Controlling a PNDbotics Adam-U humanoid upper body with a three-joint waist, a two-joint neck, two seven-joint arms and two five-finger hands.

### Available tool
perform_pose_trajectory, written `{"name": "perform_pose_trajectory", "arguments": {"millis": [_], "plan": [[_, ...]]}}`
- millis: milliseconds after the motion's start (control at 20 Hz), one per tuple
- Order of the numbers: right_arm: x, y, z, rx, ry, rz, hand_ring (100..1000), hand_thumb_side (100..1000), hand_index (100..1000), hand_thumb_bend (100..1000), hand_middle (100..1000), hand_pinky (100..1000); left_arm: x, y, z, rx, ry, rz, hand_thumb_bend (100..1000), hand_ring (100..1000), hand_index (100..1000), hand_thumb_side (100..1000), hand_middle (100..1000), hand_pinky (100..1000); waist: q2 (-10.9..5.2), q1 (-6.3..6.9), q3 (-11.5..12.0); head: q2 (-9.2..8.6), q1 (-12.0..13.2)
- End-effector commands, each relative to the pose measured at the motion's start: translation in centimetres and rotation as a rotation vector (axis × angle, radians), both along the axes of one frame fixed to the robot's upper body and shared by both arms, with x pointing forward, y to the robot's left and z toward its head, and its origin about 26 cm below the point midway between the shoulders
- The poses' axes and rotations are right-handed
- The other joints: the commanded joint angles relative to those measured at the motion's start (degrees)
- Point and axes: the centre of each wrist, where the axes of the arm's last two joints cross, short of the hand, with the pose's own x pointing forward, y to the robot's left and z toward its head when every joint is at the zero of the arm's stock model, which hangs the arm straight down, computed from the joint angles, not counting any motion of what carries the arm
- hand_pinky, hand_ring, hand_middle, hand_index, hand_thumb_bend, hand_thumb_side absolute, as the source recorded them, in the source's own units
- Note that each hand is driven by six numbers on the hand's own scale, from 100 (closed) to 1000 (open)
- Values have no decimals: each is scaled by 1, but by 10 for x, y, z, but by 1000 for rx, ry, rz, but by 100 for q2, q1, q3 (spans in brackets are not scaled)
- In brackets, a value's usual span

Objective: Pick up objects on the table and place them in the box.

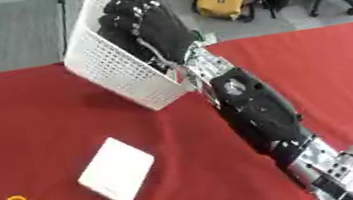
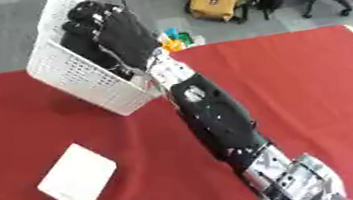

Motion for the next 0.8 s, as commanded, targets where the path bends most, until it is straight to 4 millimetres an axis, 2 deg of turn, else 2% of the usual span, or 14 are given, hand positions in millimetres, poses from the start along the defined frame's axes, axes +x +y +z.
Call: {"name": "perform_pose_trajectory", "arguments": {"millis": [50, 300, 400, 800], "plan": [[-8, 14, 21, -44, -55, 54, 578, 100, 491, 369, 399, 107, -4, 2, 5, -3, -17, 0, 115, 520, 706, 903, 497, 582, -264, -3, -13, 42, 54], [-9, 20, 16, -145, -18, 64, 600, 100, 504, 402, 432, 179, -4, 1, 4, -13, 1, -8, 121, 522, 706, 903, 498, 585, -435, -92, -30, 141, 103], [-9, 21, 14, -176, -9, 59, 607, 122, 512, 406, 453, 220, -4, 2, 4, -17, 5, -8, 123, 522, 706, 904, 498, 585, -473, -108, -36, 170, 137], [-10, 24, 11, -227, -11, 56, 621, 158, 520, 399, 472, 271, -4, 2, 2, -22, 16, -10, 125, 523, 705, 904, 499, 586, -560, -144, -48, 214, 208]]}}
